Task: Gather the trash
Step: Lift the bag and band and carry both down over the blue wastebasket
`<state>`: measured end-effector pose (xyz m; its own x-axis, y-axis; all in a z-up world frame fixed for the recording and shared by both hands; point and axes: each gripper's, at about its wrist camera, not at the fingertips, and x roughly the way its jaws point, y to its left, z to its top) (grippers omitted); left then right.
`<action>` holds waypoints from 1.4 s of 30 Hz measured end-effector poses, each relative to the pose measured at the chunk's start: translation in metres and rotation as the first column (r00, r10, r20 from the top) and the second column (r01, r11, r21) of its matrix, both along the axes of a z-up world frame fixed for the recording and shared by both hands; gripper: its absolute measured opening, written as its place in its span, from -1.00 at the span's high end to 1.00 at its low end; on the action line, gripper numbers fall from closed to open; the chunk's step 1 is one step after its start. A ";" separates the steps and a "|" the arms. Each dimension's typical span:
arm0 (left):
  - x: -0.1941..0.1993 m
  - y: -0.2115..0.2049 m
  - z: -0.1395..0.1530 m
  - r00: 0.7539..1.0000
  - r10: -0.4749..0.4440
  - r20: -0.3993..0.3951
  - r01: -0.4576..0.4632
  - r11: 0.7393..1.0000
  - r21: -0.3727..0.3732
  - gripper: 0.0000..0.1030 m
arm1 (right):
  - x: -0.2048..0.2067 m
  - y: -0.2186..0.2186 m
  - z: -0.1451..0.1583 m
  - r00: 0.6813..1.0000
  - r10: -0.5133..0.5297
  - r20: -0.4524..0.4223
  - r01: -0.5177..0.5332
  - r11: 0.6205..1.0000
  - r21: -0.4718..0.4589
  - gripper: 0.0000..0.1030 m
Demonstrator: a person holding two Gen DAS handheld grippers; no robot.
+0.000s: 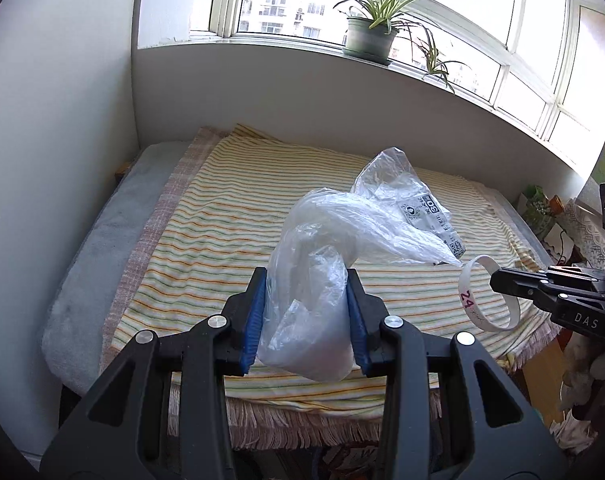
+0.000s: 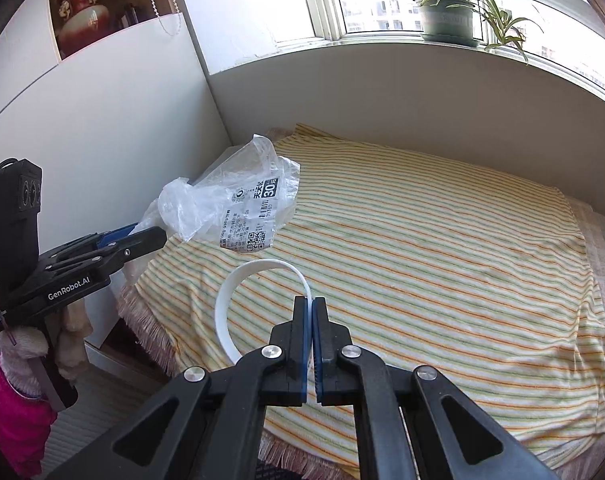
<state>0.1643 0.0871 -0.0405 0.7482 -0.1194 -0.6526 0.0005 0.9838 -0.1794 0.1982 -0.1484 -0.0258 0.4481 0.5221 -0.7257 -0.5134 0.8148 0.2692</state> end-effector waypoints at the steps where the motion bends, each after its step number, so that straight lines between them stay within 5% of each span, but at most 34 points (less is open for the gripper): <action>1: -0.006 -0.003 0.001 1.000 -0.003 0.003 0.003 1.000 0.000 0.28 | -0.005 -0.002 0.000 1.000 -0.001 0.001 0.001 1.000 0.005 1.00; 24: -0.111 -0.056 -0.026 0.997 -0.079 0.003 0.079 0.996 -0.034 0.28 | -0.112 -0.065 -0.008 1.000 -0.005 0.016 0.004 0.999 0.051 1.00; 42: -0.152 -0.091 -0.101 0.979 -0.142 -0.145 0.131 0.988 -0.082 0.28 | -0.163 -0.103 -0.078 0.991 -0.059 -0.121 0.064 0.997 0.042 1.00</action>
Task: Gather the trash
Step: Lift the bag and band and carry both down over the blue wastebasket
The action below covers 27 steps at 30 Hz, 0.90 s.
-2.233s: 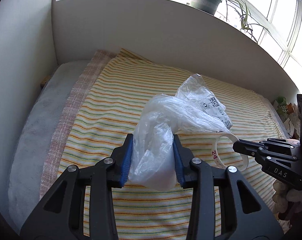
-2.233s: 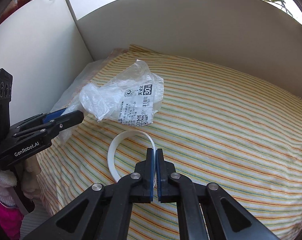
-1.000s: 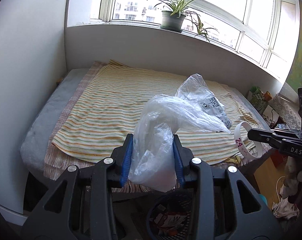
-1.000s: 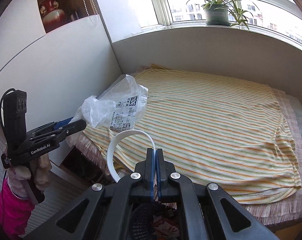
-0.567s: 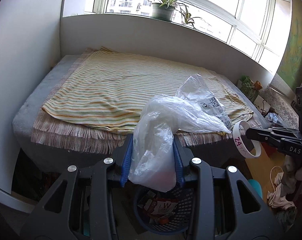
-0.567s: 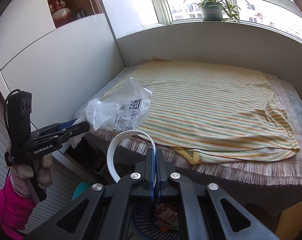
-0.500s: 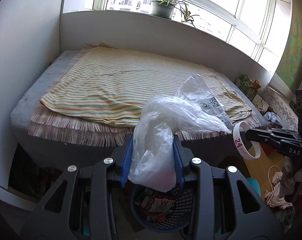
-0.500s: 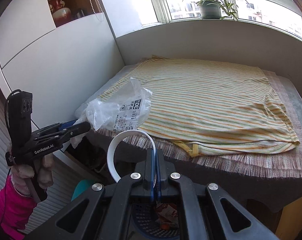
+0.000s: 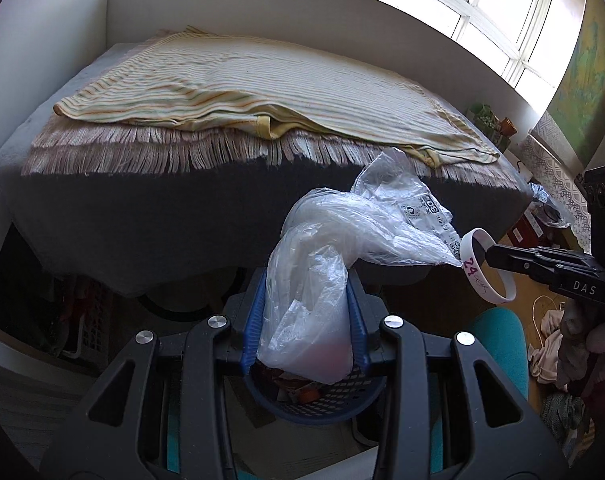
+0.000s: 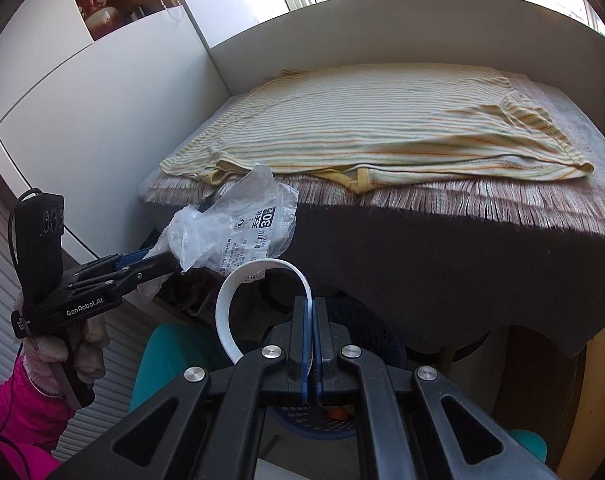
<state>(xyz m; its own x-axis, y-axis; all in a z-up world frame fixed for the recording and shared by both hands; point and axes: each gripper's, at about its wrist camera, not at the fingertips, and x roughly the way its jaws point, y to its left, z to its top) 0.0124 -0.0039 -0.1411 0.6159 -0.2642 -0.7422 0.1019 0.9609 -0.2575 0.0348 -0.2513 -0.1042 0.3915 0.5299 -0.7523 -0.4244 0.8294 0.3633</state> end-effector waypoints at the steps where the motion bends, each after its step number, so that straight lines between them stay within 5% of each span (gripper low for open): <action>1: -0.001 -0.002 -0.005 1.000 -0.004 -0.011 0.004 1.000 0.002 0.28 | -0.001 -0.002 -0.006 1.000 -0.004 -0.012 0.004 1.000 -0.002 1.00; 27: 0.016 -0.033 -0.121 0.964 -0.017 -0.265 0.022 1.000 0.019 0.28 | -0.003 -0.013 -0.132 0.962 -0.054 -0.269 0.049 0.998 -0.027 1.00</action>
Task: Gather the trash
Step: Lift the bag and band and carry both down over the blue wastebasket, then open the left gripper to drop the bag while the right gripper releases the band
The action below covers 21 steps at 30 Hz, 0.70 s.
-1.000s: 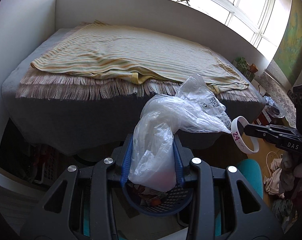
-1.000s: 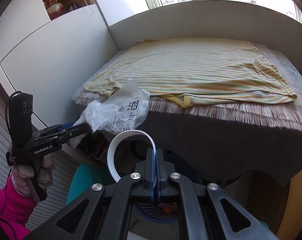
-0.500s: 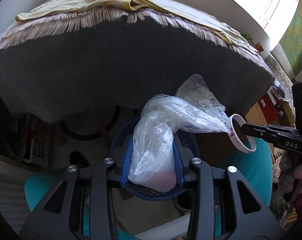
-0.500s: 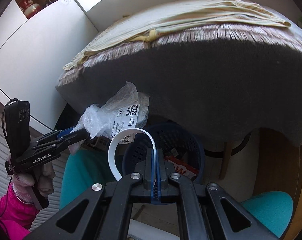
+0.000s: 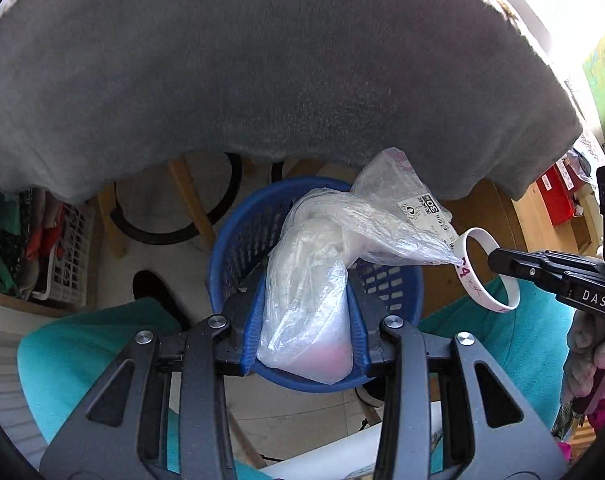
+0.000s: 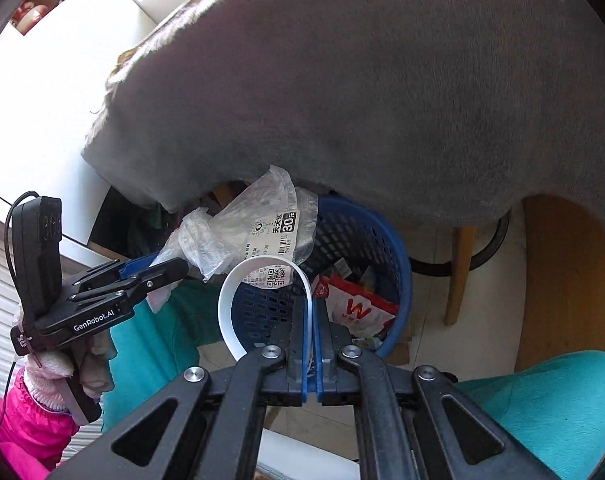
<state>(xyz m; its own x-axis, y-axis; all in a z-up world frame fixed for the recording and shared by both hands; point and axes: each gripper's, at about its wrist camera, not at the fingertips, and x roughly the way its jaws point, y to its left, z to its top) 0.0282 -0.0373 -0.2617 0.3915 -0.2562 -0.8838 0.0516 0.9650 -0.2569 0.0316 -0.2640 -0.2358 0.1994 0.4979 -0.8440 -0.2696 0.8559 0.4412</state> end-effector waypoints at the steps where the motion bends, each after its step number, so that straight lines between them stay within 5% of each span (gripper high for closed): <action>1: 0.001 0.001 -0.002 1.000 0.001 -0.005 -0.001 1.000 0.002 0.28 | 0.001 0.000 -0.003 1.000 -0.002 -0.005 0.002 1.000 0.000 1.00; 21: 0.015 -0.006 -0.028 0.999 0.025 -0.042 -0.024 0.999 0.029 0.27 | 0.011 0.016 -0.034 0.999 -0.018 -0.043 0.018 1.000 -0.013 0.91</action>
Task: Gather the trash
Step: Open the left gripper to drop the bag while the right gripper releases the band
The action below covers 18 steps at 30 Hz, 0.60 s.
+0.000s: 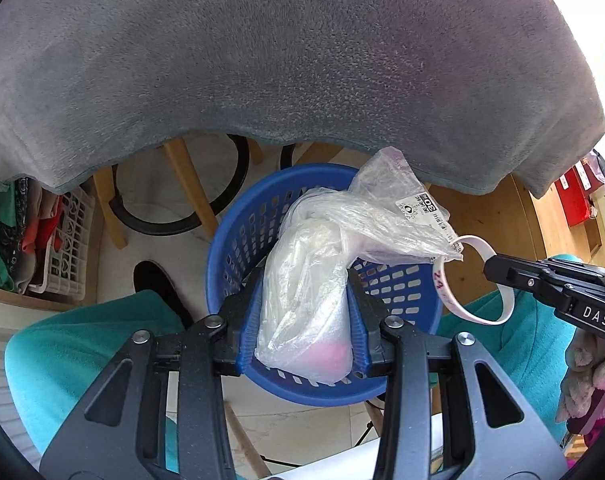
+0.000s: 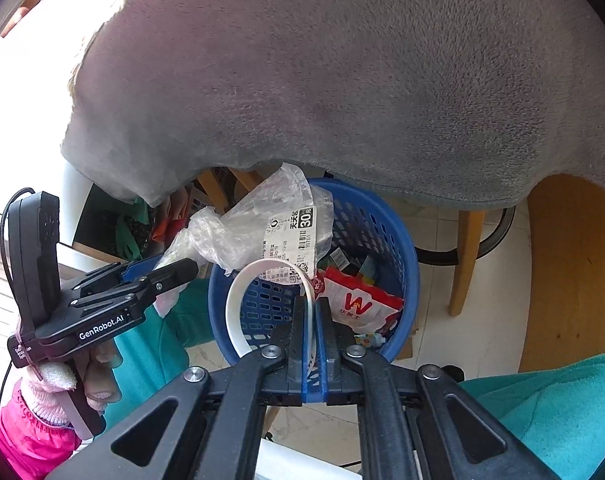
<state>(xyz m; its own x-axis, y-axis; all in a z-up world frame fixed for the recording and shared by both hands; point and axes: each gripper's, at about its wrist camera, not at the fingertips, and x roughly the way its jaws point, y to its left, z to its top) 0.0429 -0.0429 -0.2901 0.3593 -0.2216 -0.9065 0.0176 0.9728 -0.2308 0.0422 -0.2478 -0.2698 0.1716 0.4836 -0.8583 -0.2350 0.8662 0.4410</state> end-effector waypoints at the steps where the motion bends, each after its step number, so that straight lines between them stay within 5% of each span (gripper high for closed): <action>1: 0.000 0.000 0.000 1.000 -0.001 -0.001 0.001 1.000 0.002 0.27 | 0.000 0.000 0.000 1.000 0.000 0.000 0.000 1.000 -0.003 0.90; 7: 0.004 -0.002 -0.002 1.000 -0.001 -0.001 0.001 1.000 0.014 0.19 | 0.003 0.003 -0.006 1.000 -0.007 -0.005 0.007 1.000 -0.014 0.76; 16: 0.008 -0.003 -0.001 1.000 -0.001 0.021 0.001 1.000 0.029 -0.15 | 0.004 0.010 -0.004 1.000 0.003 0.023 -0.002 0.999 -0.039 0.28; 18: 0.009 -0.002 0.000 1.000 0.000 0.024 -0.001 1.000 0.029 -0.21 | 0.005 0.010 -0.003 1.000 0.003 0.026 -0.002 0.999 -0.039 0.00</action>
<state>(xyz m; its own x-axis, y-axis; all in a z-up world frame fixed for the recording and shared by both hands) 0.0515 -0.0449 -0.2900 0.3816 -0.1953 -0.9035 0.0223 0.9791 -0.2022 0.0468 -0.2379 -0.2726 0.1929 0.4506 -0.8716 -0.2485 0.8818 0.4009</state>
